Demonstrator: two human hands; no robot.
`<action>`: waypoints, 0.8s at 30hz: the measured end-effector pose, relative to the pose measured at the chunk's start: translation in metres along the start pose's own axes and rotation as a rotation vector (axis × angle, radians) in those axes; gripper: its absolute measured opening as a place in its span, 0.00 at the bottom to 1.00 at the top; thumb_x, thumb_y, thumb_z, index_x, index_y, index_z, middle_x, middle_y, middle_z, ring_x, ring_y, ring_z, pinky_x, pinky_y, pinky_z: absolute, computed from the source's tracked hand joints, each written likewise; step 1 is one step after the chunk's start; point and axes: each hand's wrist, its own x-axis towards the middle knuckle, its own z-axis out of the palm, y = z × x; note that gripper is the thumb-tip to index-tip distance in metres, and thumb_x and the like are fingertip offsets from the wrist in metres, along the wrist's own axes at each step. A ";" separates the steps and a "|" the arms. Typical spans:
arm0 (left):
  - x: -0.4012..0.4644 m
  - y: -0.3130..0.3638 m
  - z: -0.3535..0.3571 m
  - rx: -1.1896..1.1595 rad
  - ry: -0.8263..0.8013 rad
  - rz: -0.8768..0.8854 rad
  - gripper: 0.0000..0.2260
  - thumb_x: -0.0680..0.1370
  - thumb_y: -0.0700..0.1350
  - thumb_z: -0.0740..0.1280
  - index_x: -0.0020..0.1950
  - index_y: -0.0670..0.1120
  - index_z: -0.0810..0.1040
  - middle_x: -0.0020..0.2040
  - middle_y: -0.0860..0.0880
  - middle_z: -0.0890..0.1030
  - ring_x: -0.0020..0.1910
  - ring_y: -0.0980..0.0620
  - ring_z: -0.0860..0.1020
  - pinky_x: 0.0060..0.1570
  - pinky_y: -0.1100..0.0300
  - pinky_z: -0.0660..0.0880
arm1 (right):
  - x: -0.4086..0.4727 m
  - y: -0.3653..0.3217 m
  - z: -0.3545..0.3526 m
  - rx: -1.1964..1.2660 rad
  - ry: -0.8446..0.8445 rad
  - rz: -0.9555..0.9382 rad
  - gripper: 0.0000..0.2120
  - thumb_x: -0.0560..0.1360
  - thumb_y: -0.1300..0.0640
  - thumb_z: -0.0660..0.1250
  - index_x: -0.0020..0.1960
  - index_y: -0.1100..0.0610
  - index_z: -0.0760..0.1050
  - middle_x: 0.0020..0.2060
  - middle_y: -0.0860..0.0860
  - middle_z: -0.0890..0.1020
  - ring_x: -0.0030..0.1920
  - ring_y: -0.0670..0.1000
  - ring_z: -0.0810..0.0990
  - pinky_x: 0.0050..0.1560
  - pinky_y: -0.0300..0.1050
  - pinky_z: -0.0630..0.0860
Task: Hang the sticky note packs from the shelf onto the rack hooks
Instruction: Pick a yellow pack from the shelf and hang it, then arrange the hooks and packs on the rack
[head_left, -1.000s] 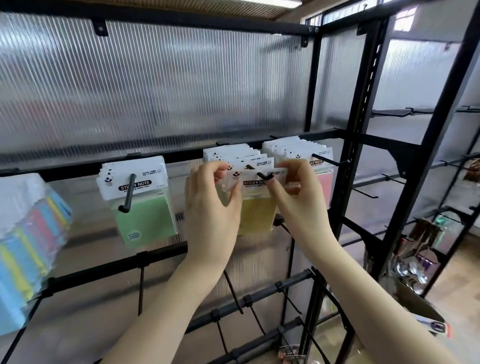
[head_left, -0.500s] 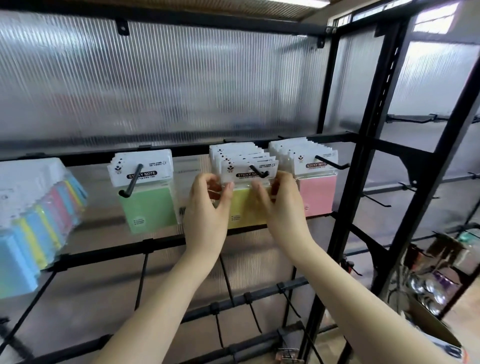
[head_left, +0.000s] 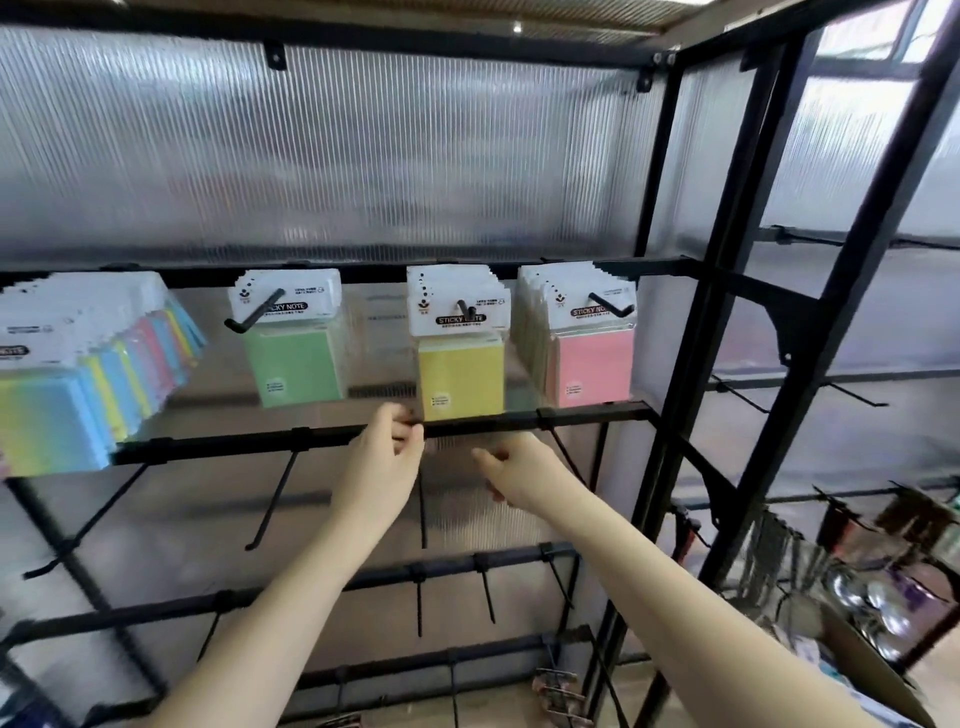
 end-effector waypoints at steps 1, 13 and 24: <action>-0.007 -0.003 -0.002 0.022 -0.038 -0.009 0.06 0.80 0.45 0.62 0.56 0.48 0.73 0.46 0.53 0.78 0.48 0.51 0.78 0.43 0.57 0.73 | -0.004 0.000 0.004 -0.014 -0.048 0.002 0.16 0.80 0.49 0.60 0.52 0.63 0.77 0.42 0.56 0.82 0.41 0.54 0.80 0.47 0.48 0.78; -0.103 -0.064 -0.096 0.197 -0.078 -0.238 0.07 0.79 0.42 0.63 0.47 0.55 0.74 0.40 0.56 0.81 0.41 0.54 0.80 0.48 0.51 0.78 | -0.040 -0.061 0.072 -0.006 -0.133 -0.302 0.14 0.79 0.54 0.60 0.45 0.65 0.74 0.43 0.62 0.81 0.44 0.63 0.78 0.45 0.51 0.75; -0.157 -0.135 -0.238 0.239 0.094 -0.452 0.08 0.80 0.42 0.63 0.45 0.54 0.75 0.42 0.53 0.82 0.43 0.55 0.81 0.51 0.52 0.77 | -0.058 -0.170 0.199 -0.046 -0.323 -0.571 0.09 0.77 0.58 0.60 0.44 0.64 0.74 0.42 0.60 0.80 0.46 0.63 0.78 0.41 0.48 0.72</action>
